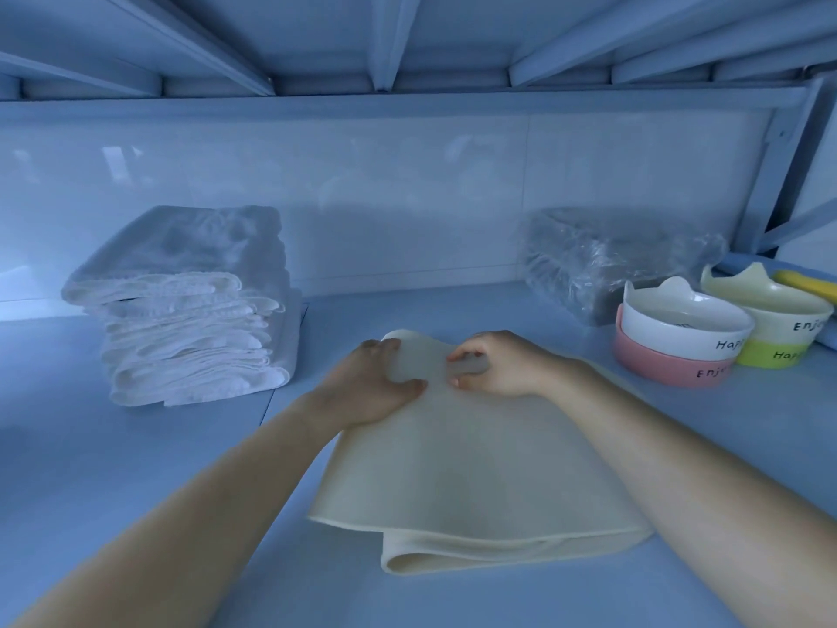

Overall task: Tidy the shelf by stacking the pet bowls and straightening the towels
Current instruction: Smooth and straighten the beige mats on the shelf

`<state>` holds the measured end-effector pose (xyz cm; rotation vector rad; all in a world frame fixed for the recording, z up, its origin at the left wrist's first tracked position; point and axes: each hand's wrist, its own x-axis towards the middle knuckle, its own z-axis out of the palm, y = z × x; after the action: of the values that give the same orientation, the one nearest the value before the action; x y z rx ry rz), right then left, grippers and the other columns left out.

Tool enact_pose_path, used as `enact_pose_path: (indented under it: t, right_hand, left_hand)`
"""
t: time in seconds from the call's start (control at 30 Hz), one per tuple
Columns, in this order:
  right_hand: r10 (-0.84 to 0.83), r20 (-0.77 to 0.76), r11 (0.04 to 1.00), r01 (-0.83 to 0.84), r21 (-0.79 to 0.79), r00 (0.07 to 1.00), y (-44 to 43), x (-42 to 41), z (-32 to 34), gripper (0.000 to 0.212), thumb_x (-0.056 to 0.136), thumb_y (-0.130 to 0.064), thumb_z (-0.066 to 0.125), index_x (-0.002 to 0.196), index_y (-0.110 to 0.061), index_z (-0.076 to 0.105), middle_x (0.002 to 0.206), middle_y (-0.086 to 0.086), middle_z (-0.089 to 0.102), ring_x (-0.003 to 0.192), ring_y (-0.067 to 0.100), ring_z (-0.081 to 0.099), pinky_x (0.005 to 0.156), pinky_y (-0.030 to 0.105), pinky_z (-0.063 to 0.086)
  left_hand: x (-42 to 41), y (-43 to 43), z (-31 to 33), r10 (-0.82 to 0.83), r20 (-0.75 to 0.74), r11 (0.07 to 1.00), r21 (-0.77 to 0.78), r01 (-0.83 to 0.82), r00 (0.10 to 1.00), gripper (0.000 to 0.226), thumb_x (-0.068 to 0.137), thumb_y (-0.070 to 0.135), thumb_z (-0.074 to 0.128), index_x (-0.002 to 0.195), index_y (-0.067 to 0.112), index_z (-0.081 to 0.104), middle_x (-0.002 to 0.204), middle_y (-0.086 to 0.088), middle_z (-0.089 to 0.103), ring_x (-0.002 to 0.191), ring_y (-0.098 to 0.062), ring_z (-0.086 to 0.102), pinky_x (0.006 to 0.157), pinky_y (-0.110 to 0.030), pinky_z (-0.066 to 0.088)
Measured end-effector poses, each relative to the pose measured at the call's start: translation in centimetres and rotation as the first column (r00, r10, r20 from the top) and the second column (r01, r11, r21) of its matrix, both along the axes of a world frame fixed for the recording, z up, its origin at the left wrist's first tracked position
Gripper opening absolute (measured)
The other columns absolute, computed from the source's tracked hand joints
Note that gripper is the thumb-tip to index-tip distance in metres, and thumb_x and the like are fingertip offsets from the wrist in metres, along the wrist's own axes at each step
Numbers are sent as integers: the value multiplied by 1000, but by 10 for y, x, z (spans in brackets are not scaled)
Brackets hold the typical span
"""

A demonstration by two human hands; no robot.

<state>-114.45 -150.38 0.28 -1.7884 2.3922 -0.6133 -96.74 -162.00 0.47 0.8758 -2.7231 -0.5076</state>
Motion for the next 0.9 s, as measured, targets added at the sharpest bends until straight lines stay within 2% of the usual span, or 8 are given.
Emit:
enact_pose_path:
  t: [0.13, 0.27, 0.5, 0.6, 0.67, 0.77, 0.83, 0.9]
  right_hand:
    - [-12, -4, 999, 12, 31, 1000, -7, -6, 2, 52, 78, -43, 69, 124, -22, 56, 131, -1, 54, 120, 13, 47, 95, 21, 35]
    - [-67, -7, 991, 68, 118, 998, -8, -15, 7, 70, 76, -55, 66, 134, -23, 44, 141, -2, 45, 128, 16, 42, 103, 27, 34]
    - [-95, -51, 987, 100, 124, 994, -12, -18, 1, 82, 70, -61, 67, 136, -19, 42, 139, 3, 43, 127, 19, 41, 103, 30, 35]
    - [-117, -103, 985, 128, 114, 988, -12, -19, 1, 87, 66, -64, 68, 135, -18, 41, 135, 3, 41, 128, 21, 33, 104, 38, 34]
    - [-137, -120, 981, 152, 124, 983, -12, -18, 3, 82, 65, -66, 67, 131, -22, 45, 128, 1, 42, 126, 21, 30, 101, 43, 35]
    - [-156, -145, 981, 171, 95, 977, -11, -18, 4, 57, 75, -60, 62, 118, -23, 53, 116, 2, 43, 120, 21, 31, 97, 43, 36]
    - [-167, -122, 985, 169, 9, 978, -11, -19, 4, 38, 85, -47, 58, 111, -21, 56, 113, 3, 49, 117, 23, 37, 97, 44, 37]
    - [-158, -38, 983, 153, -100, 987, -8, -18, 4, 16, 87, -37, 59, 93, -22, 57, 96, -1, 55, 101, 22, 49, 89, 39, 41]
  left_hand:
    - [2, 2, -4, 7, -52, 1000, -30, -8, 999, 77, 82, 51, 56, 144, 20, 24, 149, -2, 31, 132, -20, 35, 99, -26, 30]
    - [3, 1, 2, 13, -133, 1000, 25, -9, 991, 74, 81, 45, 60, 143, 21, 29, 146, 1, 37, 131, -17, 36, 92, -21, 28]
    - [9, 1, -5, -6, -100, 1000, 28, 9, 995, 71, 84, 45, 56, 144, 23, 25, 149, 2, 30, 134, -16, 32, 93, -20, 25]
    - [10, 2, -6, -2, -108, 1000, 30, 6, 994, 70, 85, 45, 56, 144, 23, 26, 149, 2, 31, 133, -17, 33, 92, -19, 24]
    - [9, 2, -5, 6, -128, 998, 63, 2, 992, 69, 84, 44, 57, 143, 23, 28, 148, 2, 33, 132, -17, 34, 92, -19, 25]
    - [10, 3, -3, 24, -165, 992, 129, -2, 986, 68, 83, 44, 58, 142, 25, 31, 145, 4, 38, 128, -16, 40, 92, -20, 30]
    - [10, 3, -2, 27, -179, 989, 148, -1, 983, 67, 83, 46, 57, 142, 25, 31, 144, 5, 39, 127, -15, 41, 93, -21, 31]
    - [10, 5, 0, 23, -196, 986, 169, 11, 980, 69, 81, 48, 58, 141, 26, 31, 142, 6, 41, 123, -14, 44, 92, -22, 33]
